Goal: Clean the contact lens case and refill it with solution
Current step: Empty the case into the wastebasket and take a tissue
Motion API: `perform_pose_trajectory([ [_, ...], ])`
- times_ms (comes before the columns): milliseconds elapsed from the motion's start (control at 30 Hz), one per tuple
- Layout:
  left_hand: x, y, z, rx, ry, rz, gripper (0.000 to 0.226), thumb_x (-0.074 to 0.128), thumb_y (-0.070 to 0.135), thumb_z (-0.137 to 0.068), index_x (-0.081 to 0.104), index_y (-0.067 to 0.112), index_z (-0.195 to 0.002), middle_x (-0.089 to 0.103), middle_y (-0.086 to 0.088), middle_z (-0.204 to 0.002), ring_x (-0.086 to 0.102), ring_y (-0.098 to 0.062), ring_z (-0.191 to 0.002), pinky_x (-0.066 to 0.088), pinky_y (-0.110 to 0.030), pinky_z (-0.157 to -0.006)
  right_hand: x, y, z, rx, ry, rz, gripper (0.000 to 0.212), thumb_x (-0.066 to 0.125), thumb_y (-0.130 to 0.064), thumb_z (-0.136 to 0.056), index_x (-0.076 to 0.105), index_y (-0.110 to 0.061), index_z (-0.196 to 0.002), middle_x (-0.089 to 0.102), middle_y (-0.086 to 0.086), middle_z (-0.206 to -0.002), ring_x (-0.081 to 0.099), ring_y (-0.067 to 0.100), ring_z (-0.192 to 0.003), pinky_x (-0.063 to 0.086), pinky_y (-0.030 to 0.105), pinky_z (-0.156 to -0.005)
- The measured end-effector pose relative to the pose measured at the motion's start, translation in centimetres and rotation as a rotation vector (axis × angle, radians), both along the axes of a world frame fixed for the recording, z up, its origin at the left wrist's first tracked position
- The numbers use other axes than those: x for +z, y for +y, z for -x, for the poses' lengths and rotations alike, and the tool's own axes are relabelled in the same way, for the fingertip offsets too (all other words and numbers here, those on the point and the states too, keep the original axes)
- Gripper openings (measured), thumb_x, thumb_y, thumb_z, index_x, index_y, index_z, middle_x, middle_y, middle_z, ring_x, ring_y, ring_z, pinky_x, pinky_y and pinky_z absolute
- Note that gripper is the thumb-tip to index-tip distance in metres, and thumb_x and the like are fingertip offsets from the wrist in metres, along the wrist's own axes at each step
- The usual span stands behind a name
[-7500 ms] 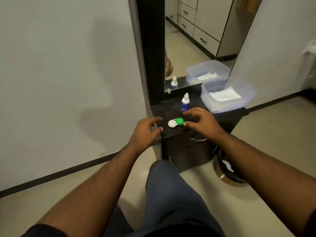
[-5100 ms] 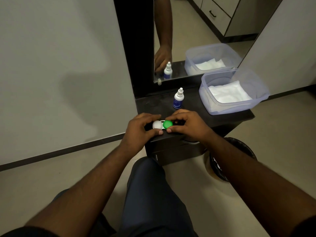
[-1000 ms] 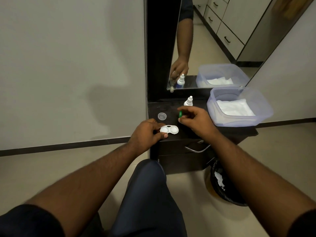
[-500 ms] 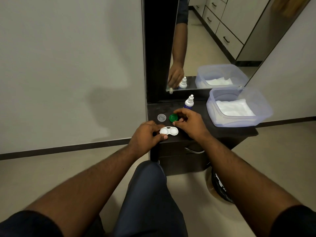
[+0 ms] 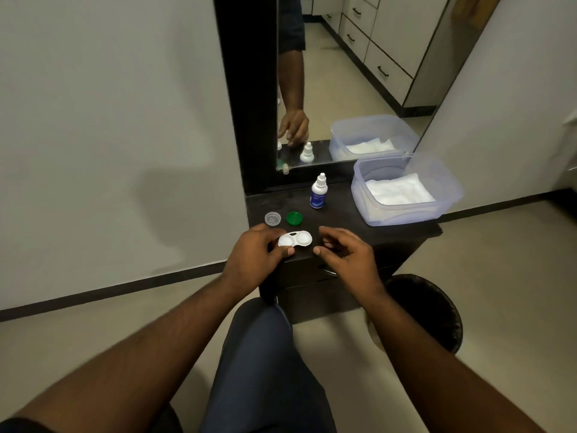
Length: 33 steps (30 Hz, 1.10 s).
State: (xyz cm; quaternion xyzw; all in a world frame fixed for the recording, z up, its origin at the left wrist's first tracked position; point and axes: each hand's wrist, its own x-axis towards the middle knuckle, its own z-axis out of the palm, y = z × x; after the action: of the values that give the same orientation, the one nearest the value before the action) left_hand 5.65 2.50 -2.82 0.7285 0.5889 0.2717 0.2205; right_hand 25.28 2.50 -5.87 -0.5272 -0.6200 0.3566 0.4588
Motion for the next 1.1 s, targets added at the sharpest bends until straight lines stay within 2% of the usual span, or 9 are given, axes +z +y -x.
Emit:
perform_pose_trajectory([
  [100,0.7,-0.2,-1.5,-0.043,-0.055,-0.035,0.039,0.071,0.029,-0.082,0.066,0.018,-0.119,0.066,-0.004,-0.102,0.057,-0.015,-0.091,0.047,-0.029,-0.08,0.3,-0.5,-0.7,0.011,0.218,0.135,0.057,0.076,0.005,-0.07,0.059,-0.015,-0.122,0.065,0.001,-0.105,0.064,0.003,-0.091,0.05,0.016,-0.08],
  [267,1.7,-0.2,-4.5,-0.179,-0.077,-0.046,0.036,0.073,0.024,-0.08,0.068,0.019,-0.115,0.061,0.004,-0.088,0.052,-0.002,-0.078,0.035,-0.005,-0.07,1.0,-1.6,-2.6,-0.043,0.438,0.23,0.054,0.068,0.018,-0.07,0.056,0.005,-0.121,0.069,0.002,-0.094,0.069,0.003,-0.082,0.052,0.015,-0.072],
  [400,2.3,0.0,-7.5,-0.276,-0.094,-0.041,0.032,0.076,0.021,-0.077,0.071,0.019,-0.108,0.065,-0.003,-0.085,0.057,-0.014,-0.079,0.041,-0.02,-0.071,1.1,-2.9,-5.3,-0.112,0.458,0.208,0.054,0.07,0.014,-0.071,0.058,-0.008,-0.119,0.069,0.002,-0.099,0.069,0.005,-0.088,0.053,0.017,-0.077],
  [467,2.4,0.1,-8.9,-0.335,-0.11,-0.055,0.032,0.078,0.022,-0.074,0.073,0.019,-0.105,0.064,-0.003,-0.081,0.057,-0.013,-0.075,0.04,-0.017,-0.068,1.2,-3.5,-6.7,-0.148,0.47,0.175,0.05,0.071,0.013,-0.071,0.062,-0.01,-0.114,0.07,0.006,-0.1,0.07,0.012,-0.092,0.054,0.021,-0.08],
  [567,2.3,0.7,-11.2,-0.379,-0.108,-0.048,0.052,0.081,0.029,-0.071,0.066,0.018,-0.119,0.063,0.004,-0.084,0.058,-0.01,-0.076,0.04,-0.009,-0.068,1.4,-4.4,-9.1,-0.227,0.48,0.14,0.043,0.071,0.01,-0.073,0.064,-0.003,-0.114,0.07,0.01,-0.102,0.07,0.015,-0.093,0.055,0.024,-0.082],
  [633,2.5,1.2,-12.9,-0.39,-0.107,-0.029,0.063,0.081,0.032,-0.071,0.059,0.016,-0.128,0.065,0.001,-0.091,0.058,-0.009,-0.077,0.044,-0.015,-0.071,1.3,-4.9,-10.9,-0.295,0.509,0.127,0.042,0.07,0.008,-0.074,0.064,0.0,-0.115,0.071,0.008,-0.102,0.07,0.017,-0.093,0.055,0.024,-0.081],
  [867,1.9,4.7,-21.7,-0.531,0.162,-0.068,0.041,0.065,0.026,-0.087,0.061,0.011,-0.125,0.065,-0.011,-0.114,0.06,-0.026,-0.104,0.047,-0.034,-0.091,-1.1,-5.3,-18.0,-0.595,0.774,0.128,0.032,0.065,0.008,-0.081,0.066,-0.006,-0.11,0.075,0.007,-0.09,0.069,0.018,-0.075,0.058,0.029,-0.071],
  [967,1.2,5.9,-24.2,-0.586,0.333,-0.068,0.033,0.058,0.025,-0.09,0.063,0.009,-0.118,0.064,-0.012,-0.114,0.059,-0.029,-0.103,0.048,-0.04,-0.09,-2.3,-5.4,-21.0,-0.702,0.731,0.118,0.031,0.067,0.007,-0.08,0.069,-0.013,-0.104,0.074,0.008,-0.089,0.066,0.017,-0.072,0.056,0.028,-0.069],
  [1100,-0.2,7.0,-24.5,-0.549,0.287,-0.089,0.022,0.056,0.022,-0.093,0.073,0.014,-0.103,0.07,-0.006,-0.107,0.063,-0.023,-0.095,0.049,-0.034,-0.089,-3.9,-5.5,-24.5,-0.782,0.534,0.145,0.036,0.069,0.008,-0.078,0.065,-0.009,-0.11,0.07,0.012,-0.093,0.066,0.015,-0.075,0.056,0.026,-0.07],
])
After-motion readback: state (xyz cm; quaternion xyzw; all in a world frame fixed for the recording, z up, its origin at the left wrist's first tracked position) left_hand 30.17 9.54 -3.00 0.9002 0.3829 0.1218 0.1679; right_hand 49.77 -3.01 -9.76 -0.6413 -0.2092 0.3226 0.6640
